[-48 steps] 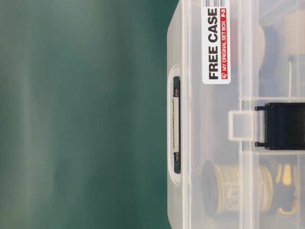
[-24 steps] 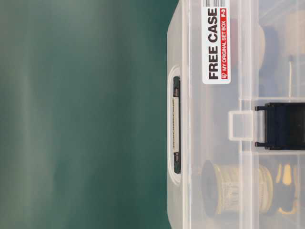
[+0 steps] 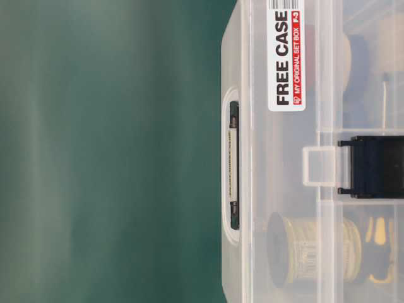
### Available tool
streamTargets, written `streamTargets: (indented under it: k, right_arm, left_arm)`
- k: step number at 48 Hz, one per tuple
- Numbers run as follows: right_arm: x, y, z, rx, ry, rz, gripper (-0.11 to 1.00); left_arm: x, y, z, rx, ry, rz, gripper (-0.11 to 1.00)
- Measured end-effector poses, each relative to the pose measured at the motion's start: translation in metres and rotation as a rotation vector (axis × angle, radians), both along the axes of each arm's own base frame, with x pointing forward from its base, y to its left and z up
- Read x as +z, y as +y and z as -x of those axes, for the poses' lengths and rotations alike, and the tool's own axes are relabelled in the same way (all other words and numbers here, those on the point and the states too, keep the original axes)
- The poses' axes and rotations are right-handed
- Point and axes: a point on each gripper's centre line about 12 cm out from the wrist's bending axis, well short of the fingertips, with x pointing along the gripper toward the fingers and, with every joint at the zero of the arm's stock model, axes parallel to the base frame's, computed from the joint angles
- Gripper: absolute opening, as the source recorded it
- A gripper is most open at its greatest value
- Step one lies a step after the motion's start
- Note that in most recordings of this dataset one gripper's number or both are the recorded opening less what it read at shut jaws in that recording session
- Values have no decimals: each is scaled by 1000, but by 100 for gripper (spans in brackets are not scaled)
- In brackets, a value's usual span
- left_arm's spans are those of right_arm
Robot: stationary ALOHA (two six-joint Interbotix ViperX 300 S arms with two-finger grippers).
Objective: Open the tool box with both arms.
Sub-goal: 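Move both grippers inward toward the left and right ends of the box lid, then grip the lid edges with both grippers and start lifting upward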
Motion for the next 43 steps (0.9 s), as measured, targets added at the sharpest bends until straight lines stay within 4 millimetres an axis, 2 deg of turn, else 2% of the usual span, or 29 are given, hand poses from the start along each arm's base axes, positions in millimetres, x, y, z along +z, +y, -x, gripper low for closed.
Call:
streamTargets:
  k: [19,43]
  right_arm:
    - [-5,-4,-6,-3,8,3,86]
    - [1,-4,-6,-2,-16,15,86]
  left_arm:
    - [-14,2,-11,-10,53,10,91]
    - [-7,2,-10,-11,24,1,91]
